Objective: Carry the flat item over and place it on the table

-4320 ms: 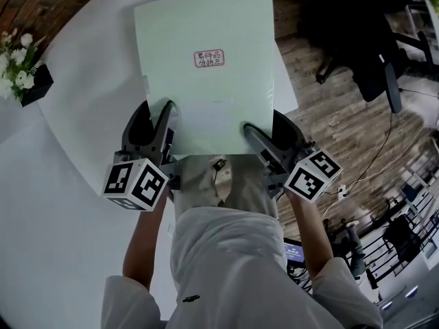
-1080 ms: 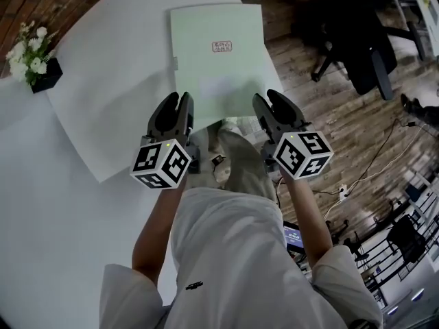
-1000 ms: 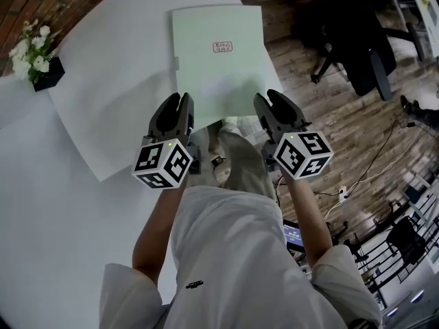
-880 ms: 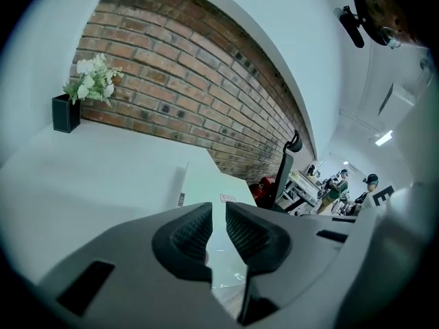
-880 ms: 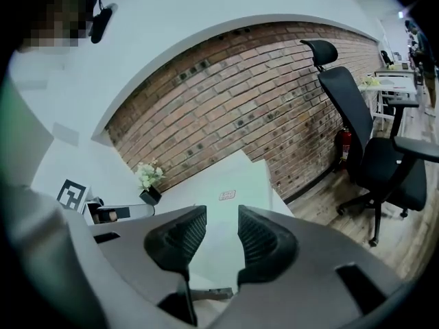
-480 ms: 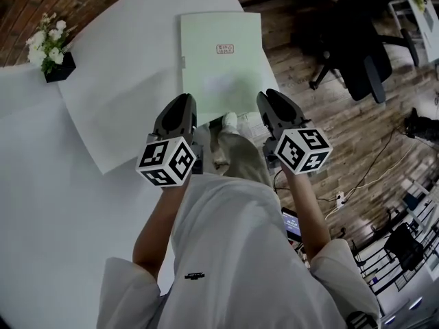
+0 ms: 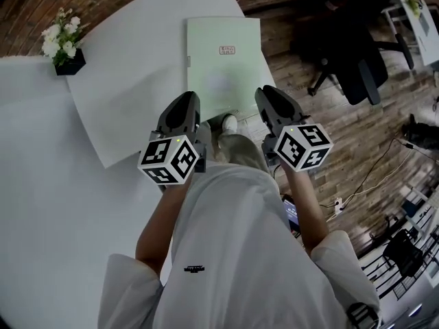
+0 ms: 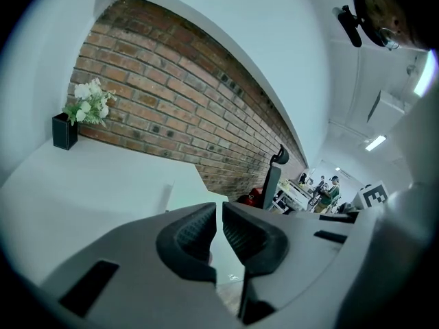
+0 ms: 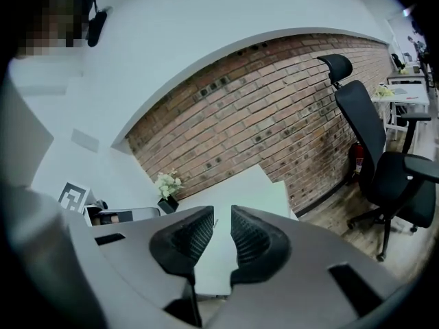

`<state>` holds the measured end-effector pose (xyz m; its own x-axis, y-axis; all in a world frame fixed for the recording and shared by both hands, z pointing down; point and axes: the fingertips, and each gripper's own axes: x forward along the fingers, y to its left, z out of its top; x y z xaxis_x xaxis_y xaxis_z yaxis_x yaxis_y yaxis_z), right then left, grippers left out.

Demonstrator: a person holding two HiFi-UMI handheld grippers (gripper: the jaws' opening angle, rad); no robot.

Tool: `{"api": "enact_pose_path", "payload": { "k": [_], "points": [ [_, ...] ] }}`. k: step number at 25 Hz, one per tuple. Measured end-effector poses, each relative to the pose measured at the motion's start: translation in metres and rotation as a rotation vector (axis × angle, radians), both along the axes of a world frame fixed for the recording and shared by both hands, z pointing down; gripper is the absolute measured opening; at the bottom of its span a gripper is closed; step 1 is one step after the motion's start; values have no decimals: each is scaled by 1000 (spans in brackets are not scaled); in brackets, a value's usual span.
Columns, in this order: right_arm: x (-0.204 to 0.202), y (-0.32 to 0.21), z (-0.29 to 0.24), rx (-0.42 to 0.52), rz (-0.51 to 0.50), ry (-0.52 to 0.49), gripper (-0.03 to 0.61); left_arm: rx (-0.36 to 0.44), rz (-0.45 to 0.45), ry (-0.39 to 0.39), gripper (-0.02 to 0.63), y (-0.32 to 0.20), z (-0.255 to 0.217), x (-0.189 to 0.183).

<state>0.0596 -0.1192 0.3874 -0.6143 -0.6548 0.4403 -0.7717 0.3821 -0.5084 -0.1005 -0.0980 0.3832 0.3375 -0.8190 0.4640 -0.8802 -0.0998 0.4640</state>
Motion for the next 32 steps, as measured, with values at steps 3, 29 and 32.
{"api": "enact_pose_path", "payload": {
  "k": [3,29,32],
  "points": [
    [-3,7,-13,18,-17,-7,101,38,3,-8,41,5,-20,0],
    [-53,64,-115,380,-82,83,54,275,203,-149,29,57,-110,32],
    [-67,71,-118,410,-132,161,52,299,210,-158,29,60,-111,38]
  ]
}}
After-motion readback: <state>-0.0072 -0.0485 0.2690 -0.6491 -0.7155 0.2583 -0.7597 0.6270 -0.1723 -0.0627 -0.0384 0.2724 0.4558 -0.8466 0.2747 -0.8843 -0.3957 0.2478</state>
